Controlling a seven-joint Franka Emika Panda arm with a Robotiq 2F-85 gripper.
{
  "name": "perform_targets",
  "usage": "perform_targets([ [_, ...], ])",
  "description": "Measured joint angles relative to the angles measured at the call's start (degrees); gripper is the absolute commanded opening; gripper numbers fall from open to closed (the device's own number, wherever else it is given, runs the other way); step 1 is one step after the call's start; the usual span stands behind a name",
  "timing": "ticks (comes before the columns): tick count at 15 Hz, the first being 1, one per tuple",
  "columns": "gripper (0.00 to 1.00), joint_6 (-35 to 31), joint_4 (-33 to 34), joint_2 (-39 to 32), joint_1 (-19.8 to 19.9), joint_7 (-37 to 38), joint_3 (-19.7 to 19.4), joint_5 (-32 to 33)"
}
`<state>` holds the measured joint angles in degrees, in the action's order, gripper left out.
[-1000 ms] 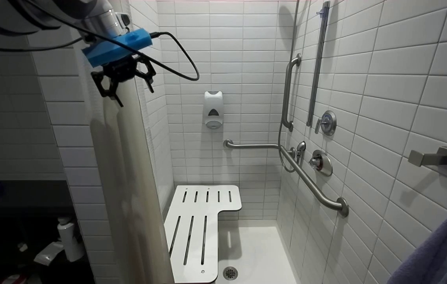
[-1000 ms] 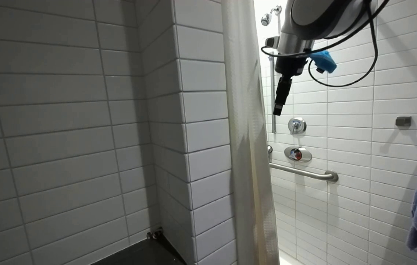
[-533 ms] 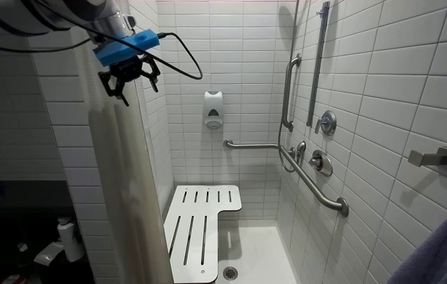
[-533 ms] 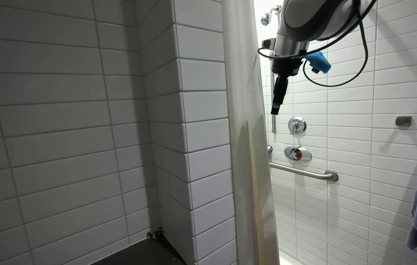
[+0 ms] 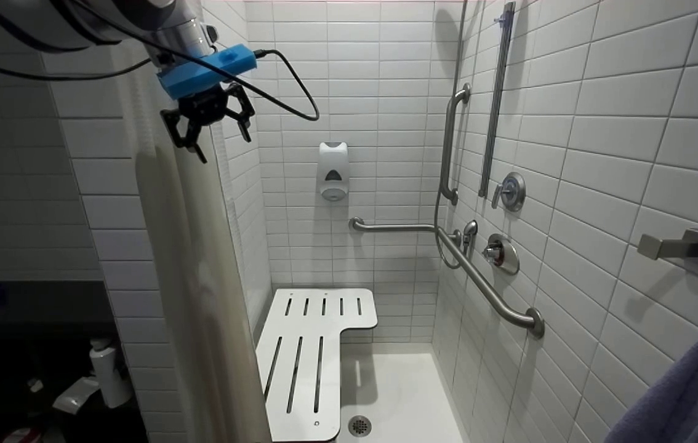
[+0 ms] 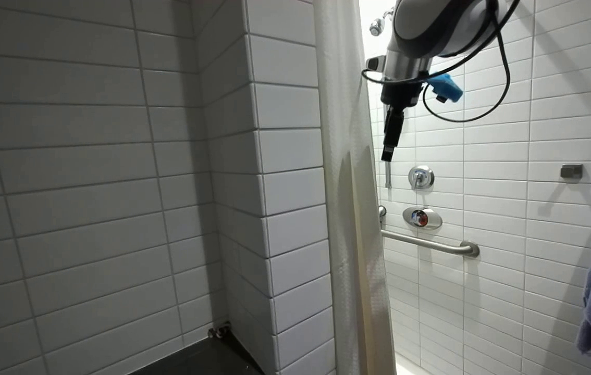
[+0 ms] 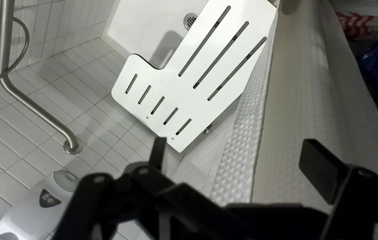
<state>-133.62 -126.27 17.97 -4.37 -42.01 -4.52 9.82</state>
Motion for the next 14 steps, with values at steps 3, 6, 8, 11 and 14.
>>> perform_targets([
  [3,0.68,0.1,0.8,-0.6,0.0,-0.8,0.1,0.0],
  [6,0.44,0.0,1.0,-0.8,-0.4,-2.1,0.3,-0.4],
  [8,0.28,-0.2,1.0,-0.8,-1.0,-3.3,0.3,-1.0],
  [11,0.06,-0.8,1.0,-0.8,-1.7,-5.0,0.4,-1.8],
  [14,0.36,-2.8,0.6,-0.8,-2.3,-7.5,0.4,-3.6],
])
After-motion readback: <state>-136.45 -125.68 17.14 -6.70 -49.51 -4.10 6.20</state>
